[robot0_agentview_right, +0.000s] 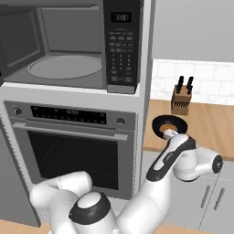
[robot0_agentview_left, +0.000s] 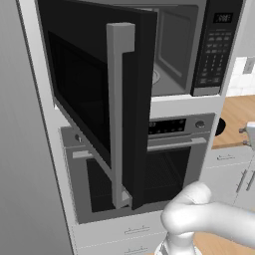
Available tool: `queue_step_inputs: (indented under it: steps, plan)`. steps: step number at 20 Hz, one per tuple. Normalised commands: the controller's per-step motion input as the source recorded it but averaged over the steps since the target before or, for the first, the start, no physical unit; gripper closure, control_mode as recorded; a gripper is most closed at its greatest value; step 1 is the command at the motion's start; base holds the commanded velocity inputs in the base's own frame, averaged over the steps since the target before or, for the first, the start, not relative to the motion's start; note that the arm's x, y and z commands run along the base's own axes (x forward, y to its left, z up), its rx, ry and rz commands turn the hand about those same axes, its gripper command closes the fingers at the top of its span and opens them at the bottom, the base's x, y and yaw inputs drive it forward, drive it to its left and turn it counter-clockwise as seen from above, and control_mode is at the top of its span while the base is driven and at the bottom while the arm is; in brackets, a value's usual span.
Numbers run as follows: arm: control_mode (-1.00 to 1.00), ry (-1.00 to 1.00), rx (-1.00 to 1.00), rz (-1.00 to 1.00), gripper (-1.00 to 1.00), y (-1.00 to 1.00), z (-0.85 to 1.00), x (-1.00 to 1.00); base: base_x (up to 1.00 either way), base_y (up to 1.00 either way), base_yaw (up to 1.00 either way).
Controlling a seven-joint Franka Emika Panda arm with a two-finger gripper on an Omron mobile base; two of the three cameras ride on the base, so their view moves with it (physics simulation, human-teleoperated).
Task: Open the microwave, place the bowl with waffle inside the microwave, then close the microwave door and turn it on.
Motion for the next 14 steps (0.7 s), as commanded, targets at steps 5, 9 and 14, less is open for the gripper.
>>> queue_step_inputs:
  steps: [5, 9, 14]
  plan:
    - [-1.00, 0.06, 0.00, 0.00, -1.00, 0.00, 0.00, 0.59, 0.00, 0.00, 0.00]
    - [-1.00, 0.10, 0.00, 0.00, -1.00, -0.01, -0.07, 0.49, 0.00, 0.00, 0.00]
    - [-1.00, 0.12, 0.00, 0.00, -1.00, -0.12, -0.28, 0.31, 0.00, 0.00, 0.00]
